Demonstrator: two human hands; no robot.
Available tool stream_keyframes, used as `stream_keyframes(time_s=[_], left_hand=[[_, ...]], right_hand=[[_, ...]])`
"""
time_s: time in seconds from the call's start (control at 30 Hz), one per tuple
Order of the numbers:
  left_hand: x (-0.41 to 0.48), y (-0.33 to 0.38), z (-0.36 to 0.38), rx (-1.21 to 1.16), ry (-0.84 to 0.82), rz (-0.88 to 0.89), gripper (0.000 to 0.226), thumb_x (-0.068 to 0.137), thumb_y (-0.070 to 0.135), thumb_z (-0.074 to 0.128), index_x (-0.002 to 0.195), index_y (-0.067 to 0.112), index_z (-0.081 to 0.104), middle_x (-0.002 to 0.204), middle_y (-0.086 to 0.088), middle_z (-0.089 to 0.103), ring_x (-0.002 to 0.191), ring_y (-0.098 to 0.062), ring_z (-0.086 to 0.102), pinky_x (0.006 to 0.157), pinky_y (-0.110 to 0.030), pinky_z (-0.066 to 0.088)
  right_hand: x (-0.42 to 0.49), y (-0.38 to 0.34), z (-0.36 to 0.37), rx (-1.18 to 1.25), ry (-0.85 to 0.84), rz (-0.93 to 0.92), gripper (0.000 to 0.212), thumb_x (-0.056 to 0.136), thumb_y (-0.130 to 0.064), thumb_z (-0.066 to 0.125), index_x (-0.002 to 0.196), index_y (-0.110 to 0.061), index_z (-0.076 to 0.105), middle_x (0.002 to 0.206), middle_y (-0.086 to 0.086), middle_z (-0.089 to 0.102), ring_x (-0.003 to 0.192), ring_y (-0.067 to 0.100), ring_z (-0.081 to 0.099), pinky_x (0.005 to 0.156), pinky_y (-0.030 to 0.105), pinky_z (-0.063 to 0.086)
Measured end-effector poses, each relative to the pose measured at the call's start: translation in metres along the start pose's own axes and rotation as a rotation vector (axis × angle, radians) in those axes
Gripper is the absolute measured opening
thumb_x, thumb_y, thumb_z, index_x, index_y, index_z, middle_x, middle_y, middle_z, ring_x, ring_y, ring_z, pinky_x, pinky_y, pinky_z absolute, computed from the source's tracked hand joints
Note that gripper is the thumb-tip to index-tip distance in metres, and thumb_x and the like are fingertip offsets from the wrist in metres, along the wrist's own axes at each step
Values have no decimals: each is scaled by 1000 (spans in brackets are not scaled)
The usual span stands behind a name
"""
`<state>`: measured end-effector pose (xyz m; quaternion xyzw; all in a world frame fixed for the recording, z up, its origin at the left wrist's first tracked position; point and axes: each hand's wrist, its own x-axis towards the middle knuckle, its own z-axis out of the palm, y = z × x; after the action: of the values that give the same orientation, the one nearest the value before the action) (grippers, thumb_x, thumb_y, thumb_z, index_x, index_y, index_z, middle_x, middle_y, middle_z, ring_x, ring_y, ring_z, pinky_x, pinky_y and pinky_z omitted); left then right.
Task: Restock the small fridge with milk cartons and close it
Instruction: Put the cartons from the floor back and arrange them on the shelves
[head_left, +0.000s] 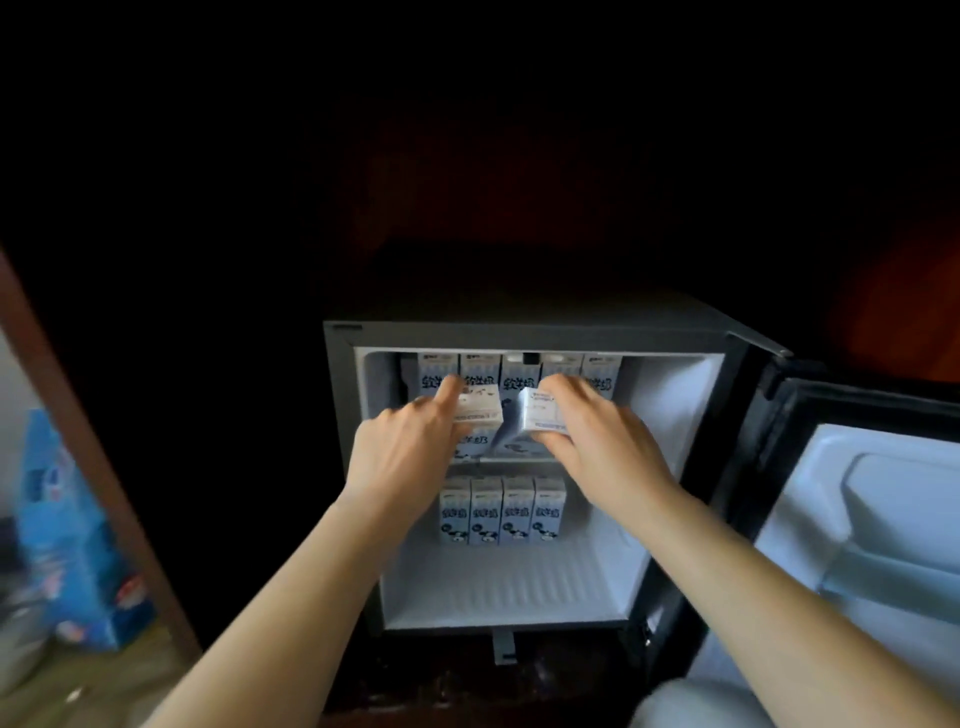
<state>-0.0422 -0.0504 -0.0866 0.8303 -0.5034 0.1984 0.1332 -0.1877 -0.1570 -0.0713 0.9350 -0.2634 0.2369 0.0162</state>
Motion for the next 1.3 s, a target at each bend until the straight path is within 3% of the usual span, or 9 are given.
stream_keyframes(time_s=[0.13,0.43,0.53,0.7,0.8,0.87,0.97,1.13,1.3], left_hand=[[16,-12,17,-59,-21,-11,49,99,39,38,140,20,20,112,-2,66,88,-28,68,65,-34,55],[36,-27,41,-264,-26,-74,43,99,28,40,139,18,28,99,-10,69,88,-34,66,69,-41,53],[41,-27,47,-361,-18,-129,46,99,27,40,143,20,26,103,-12,67,91,-34,65,73,-41,51],[46,-27,54,-517,17,-257,47,100,22,39,144,27,24,111,-12,66,97,-34,63,77,-43,53],[50,-25,65,-570,-21,-340,54,99,22,41,147,25,18,113,-12,66,97,-34,64,78,-42,53],[52,-24,72,-607,-84,-392,51,98,22,43,145,20,24,117,-10,65,100,-32,63,82,-40,52],[53,-24,76,-639,-144,-422,36,98,18,45,134,13,39,119,-10,63,105,-30,61,83,-35,47],[55,-29,91,-708,-190,-419,33,95,12,50,128,12,46,126,-6,61,114,-24,59,90,-29,46],[52,-32,104,-781,-184,-406,38,92,7,54,128,15,48,128,-1,60,121,-19,55,95,-25,41]], right_hand=[[22,-6,28,1,14,-4,42,91,-23,60,128,-11,44,119,3,59,84,16,66,63,19,49],[48,-6,65,133,55,2,46,90,-27,59,133,-15,46,124,1,56,99,17,62,81,28,54],[56,-1,74,275,59,34,49,90,-26,59,137,-18,46,127,1,55,111,17,57,94,26,46],[64,-2,85,455,109,133,51,90,-28,61,137,-17,46,136,0,52,125,16,49,93,15,27],[67,-4,92,457,118,217,54,90,-31,61,136,-10,44,124,4,60,111,18,56,84,14,32],[69,-3,100,439,109,258,50,89,-31,63,130,-9,47,95,1,63,85,15,58,71,17,39],[71,2,112,363,43,317,32,88,-34,63,101,-6,55,67,-8,46,62,12,50,51,17,35],[69,6,130,323,-76,338,32,89,-34,62,100,-5,58,79,7,64,64,19,59,62,33,55],[68,5,138,287,-73,345,30,87,-36,64,98,-8,61,83,4,68,71,18,65,67,35,56]])
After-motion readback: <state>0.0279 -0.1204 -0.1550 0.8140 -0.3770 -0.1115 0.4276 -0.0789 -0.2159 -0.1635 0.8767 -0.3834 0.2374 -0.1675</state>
